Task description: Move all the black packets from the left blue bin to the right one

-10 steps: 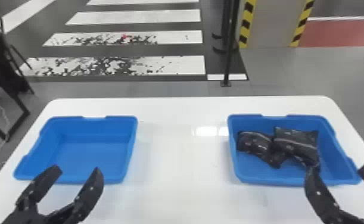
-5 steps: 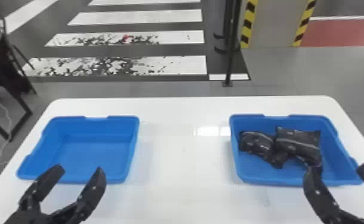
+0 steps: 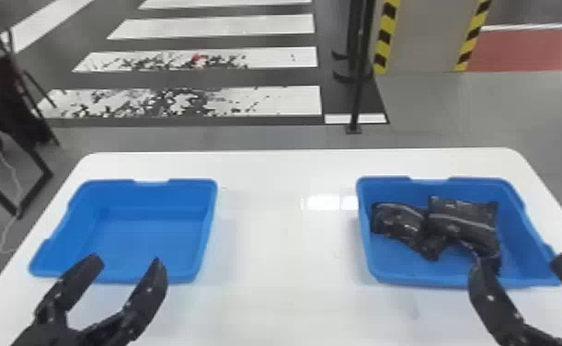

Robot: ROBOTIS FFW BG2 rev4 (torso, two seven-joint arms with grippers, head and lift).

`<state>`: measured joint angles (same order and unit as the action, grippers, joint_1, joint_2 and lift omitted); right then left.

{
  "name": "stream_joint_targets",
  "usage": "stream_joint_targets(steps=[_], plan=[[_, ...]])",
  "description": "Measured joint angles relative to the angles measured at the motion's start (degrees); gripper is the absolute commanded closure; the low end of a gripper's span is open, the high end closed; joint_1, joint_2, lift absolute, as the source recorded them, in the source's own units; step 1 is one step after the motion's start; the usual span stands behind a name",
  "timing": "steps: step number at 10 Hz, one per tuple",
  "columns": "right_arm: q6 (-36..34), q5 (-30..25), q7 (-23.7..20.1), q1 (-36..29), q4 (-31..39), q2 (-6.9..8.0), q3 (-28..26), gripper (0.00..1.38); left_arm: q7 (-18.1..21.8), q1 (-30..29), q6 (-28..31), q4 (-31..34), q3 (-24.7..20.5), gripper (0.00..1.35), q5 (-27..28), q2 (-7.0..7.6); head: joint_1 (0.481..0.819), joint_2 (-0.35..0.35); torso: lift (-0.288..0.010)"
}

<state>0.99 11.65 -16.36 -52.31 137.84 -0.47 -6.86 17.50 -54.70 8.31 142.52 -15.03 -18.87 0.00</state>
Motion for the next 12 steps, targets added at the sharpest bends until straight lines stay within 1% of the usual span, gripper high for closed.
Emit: stream_joint_targets(steps=[12], plan=[[0.0,0.4,-0.1,0.3,-0.4,-0.08,0.1,0.11,0.0,0.1,1.0,0.0,0.0,0.21,-0.1,0.00,0.695,0.079,-0.154]])
